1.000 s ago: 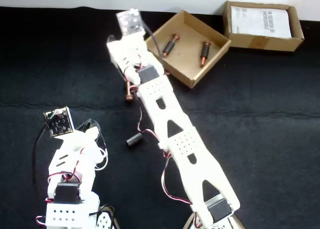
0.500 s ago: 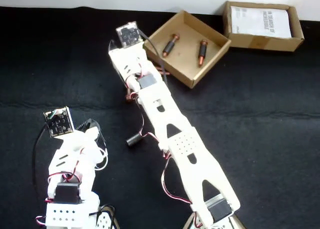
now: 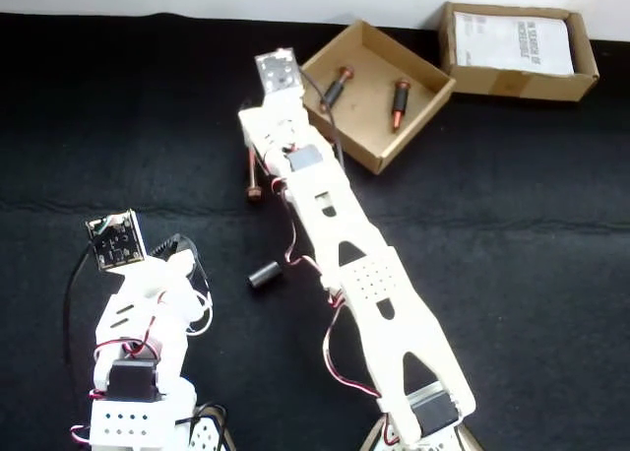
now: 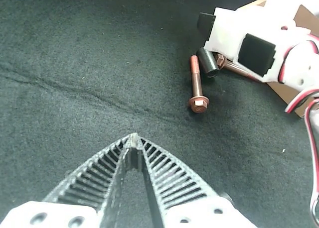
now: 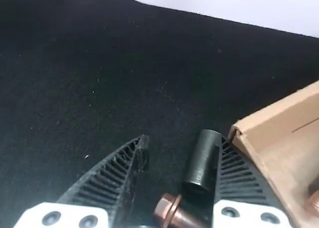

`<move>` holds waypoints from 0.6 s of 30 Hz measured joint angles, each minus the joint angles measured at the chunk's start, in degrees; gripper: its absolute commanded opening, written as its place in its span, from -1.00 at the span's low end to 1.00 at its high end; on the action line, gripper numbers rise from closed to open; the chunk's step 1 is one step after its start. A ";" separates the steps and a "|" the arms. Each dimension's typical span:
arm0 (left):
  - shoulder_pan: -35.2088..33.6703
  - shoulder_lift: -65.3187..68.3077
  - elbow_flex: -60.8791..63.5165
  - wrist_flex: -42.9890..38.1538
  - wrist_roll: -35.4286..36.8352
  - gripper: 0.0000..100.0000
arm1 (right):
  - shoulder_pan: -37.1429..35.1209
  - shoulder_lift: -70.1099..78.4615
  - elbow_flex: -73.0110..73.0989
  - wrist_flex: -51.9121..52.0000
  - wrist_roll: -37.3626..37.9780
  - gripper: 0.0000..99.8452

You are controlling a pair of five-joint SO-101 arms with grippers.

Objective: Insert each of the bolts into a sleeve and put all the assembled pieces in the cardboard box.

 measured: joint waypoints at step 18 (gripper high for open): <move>0.00 0.00 0.00 0.00 0.00 -0.98 | 2.46 -0.26 -5.45 23.30 -0.35 -0.99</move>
